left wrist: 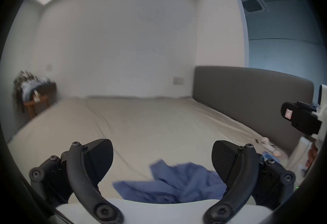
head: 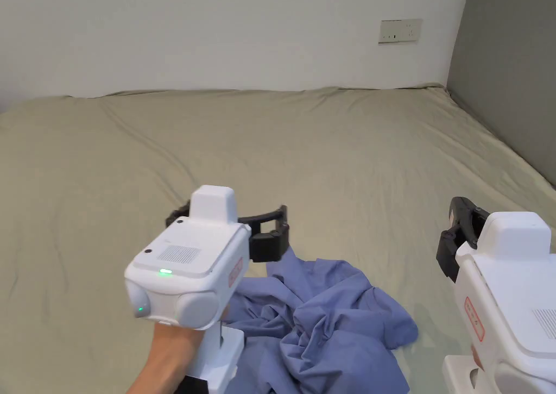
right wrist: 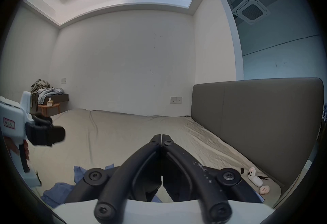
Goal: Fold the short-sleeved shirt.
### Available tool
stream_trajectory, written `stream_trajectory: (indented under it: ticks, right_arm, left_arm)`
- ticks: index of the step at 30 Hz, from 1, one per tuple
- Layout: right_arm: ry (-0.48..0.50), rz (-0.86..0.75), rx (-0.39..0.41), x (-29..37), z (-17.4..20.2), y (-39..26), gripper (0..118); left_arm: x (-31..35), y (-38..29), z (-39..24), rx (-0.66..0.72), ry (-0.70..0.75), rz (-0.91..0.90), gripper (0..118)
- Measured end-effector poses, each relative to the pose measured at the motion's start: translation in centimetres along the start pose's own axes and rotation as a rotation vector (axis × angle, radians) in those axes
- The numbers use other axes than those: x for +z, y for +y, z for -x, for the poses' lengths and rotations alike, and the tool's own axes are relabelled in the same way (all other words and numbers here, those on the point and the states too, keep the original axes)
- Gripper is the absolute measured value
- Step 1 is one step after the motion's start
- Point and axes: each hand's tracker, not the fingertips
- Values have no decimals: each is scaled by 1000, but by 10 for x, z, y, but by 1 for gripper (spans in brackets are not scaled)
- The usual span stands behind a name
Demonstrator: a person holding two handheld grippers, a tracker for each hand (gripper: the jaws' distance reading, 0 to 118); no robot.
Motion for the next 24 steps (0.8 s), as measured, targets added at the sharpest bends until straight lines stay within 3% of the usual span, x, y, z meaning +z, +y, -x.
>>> stream_trajectory:
  ticks: [5,7,8,11,18,24]
  right_arm:
    - [1,-31,6,2,6,8,1]
    - [3,-36,11,2,9,10,1]
    - [5,-38,11,3,10,10,1]
    - [13,-41,14,3,13,11,1]
    - [23,-34,16,3,17,9,1]
    - [28,-15,24,1,19,2,1]
  left_arm:
    - [21,2,29,-37,156,-119,110]
    - [25,1,37,-31,177,-138,94]
    - [28,0,41,-22,186,-146,81]
    - [29,-1,50,-19,205,-146,0]
    - [25,-2,64,22,184,-72,0]
    - [11,-32,83,131,152,315,0]
